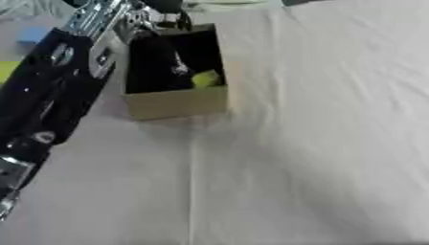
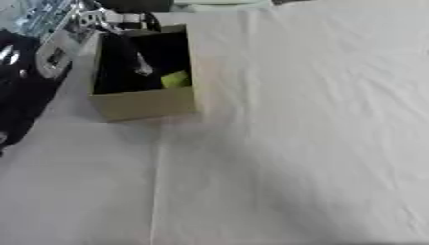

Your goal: Pick up objects on the table and place them in the box.

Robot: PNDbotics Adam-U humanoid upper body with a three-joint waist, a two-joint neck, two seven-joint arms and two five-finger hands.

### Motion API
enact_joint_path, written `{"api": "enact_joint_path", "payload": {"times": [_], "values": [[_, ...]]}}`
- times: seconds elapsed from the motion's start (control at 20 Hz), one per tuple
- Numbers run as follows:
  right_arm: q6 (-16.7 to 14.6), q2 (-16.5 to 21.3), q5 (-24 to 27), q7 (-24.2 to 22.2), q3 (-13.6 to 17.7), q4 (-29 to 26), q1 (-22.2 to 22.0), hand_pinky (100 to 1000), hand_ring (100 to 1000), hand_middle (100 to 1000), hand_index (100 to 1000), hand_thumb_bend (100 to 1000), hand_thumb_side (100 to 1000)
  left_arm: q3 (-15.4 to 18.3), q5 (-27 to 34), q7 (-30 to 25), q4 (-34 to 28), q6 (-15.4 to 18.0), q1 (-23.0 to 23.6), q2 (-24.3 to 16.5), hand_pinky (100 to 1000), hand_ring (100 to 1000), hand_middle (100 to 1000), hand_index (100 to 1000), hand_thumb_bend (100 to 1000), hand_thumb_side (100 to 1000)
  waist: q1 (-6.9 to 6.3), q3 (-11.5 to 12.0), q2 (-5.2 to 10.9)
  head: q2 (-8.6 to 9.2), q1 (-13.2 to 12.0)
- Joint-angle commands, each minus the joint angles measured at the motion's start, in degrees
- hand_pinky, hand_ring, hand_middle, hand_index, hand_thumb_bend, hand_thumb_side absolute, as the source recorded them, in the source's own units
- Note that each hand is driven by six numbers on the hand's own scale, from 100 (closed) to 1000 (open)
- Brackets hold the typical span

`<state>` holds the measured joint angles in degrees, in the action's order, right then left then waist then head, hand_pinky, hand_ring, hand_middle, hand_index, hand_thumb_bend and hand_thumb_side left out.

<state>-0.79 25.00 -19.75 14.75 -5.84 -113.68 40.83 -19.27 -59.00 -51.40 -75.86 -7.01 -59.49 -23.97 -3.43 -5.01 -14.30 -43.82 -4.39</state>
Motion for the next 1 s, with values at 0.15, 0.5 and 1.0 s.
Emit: {"api": "enact_joint_path", "payload": {"times": [0.15,0.5,1.0], "values": [[0.1,1.2,-0.6,0.3,0.8,-0.9,0.5,813,767,530,873,100,864,3.3,2.2,2.0,-6.3,-1.2,-0.7,-4.8,750,861,841,910,469,406,0.25,0.5,1.47,-0.3,0.4],[0.5,3.1,-1.2,0.8,1.3,-0.9,-0.5,813,766,528,873,100,866,6.6,2.3,2.9,-15.6,-2.0,3.4,-14.6,774,872,843,904,586,371,-0.36,2.5,1.48,-0.3,1.2],[0.9,3.9,-1.5,1.1,1.7,-0.9,0.0,814,766,524,873,100,865,10.4,6.1,7.4,-14.1,1.1,12.8,-28.8,786,882,854,918,738,378,0.61,2.2,0.55,-0.3,1.6]]}}
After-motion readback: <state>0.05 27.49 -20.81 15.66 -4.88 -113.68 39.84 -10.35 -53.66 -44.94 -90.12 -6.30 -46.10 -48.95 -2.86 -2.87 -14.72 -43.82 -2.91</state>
